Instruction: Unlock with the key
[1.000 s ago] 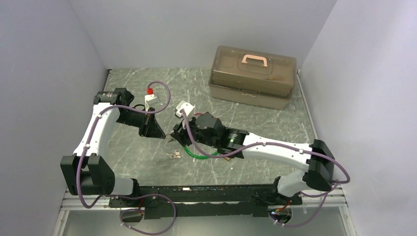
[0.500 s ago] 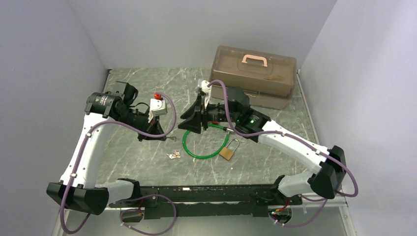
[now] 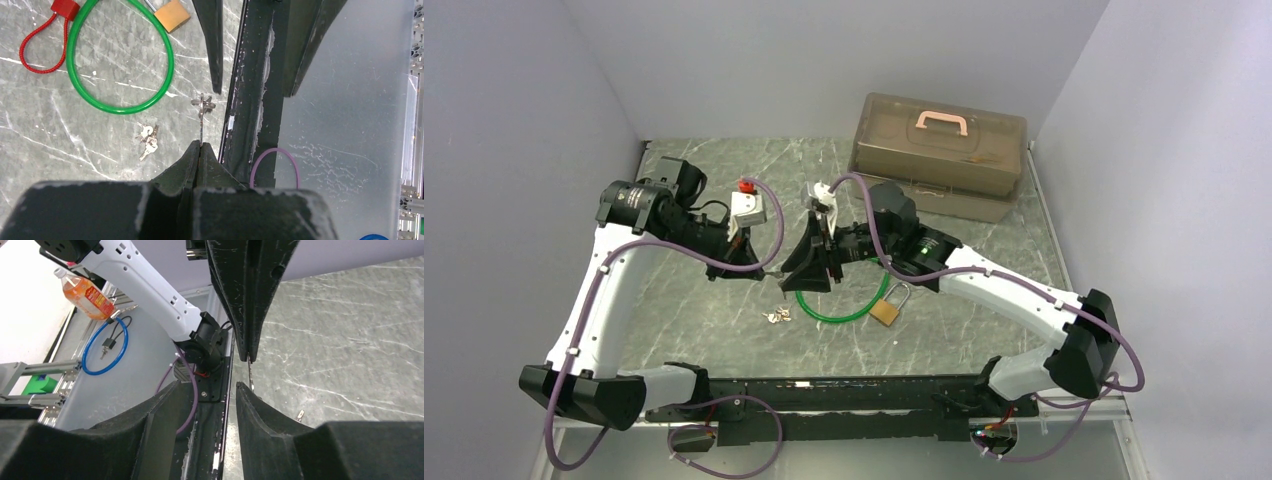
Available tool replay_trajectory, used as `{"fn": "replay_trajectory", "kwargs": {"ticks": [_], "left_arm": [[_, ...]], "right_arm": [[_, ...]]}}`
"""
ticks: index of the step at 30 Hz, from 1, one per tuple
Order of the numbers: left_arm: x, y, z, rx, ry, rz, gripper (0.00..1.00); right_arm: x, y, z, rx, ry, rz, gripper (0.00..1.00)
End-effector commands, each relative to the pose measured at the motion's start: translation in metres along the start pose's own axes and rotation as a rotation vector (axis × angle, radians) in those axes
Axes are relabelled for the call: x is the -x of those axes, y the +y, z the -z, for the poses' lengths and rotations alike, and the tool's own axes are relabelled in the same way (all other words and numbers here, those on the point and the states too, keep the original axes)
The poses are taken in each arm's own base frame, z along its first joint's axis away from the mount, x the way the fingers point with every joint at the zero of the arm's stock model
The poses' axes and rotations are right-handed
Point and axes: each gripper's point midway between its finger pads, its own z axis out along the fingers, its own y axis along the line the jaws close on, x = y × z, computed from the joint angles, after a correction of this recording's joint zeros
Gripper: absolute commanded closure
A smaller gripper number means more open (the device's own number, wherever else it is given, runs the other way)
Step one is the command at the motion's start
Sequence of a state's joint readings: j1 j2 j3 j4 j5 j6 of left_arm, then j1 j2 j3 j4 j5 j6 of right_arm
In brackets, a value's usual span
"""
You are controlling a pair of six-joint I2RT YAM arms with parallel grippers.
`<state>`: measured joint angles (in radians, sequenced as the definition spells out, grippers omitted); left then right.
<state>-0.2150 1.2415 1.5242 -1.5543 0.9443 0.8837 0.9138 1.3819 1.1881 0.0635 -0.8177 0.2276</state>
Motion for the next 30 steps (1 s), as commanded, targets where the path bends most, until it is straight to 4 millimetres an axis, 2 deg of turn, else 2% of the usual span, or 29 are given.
{"fn": "replay_trajectory", "kwargs": {"ticks": [1, 13, 20, 30], "left_arm": [[0.014, -0.01, 0.003, -0.02, -0.036, -0.01, 1.0], [0.016, -0.021, 0.005, -0.022, -0.033, -0.023, 1.0], [0.015, -0.023, 0.004, -0.021, -0.027, -0.023, 1.0], [0.013, -0.022, 0.005, -0.008, -0.016, -0.022, 1.0]], "right_arm": [[0.013, 0.002, -0.009, 0.019, -0.04, 0.054, 0.55], [0.017, -0.007, -0.015, 0.009, -0.059, 0.056, 0.62], [0.034, -0.007, -0.005, -0.024, -0.089, 0.095, 0.63], [0.029, -0.02, -0.004, -0.064, -0.083, 0.083, 0.63]]}}
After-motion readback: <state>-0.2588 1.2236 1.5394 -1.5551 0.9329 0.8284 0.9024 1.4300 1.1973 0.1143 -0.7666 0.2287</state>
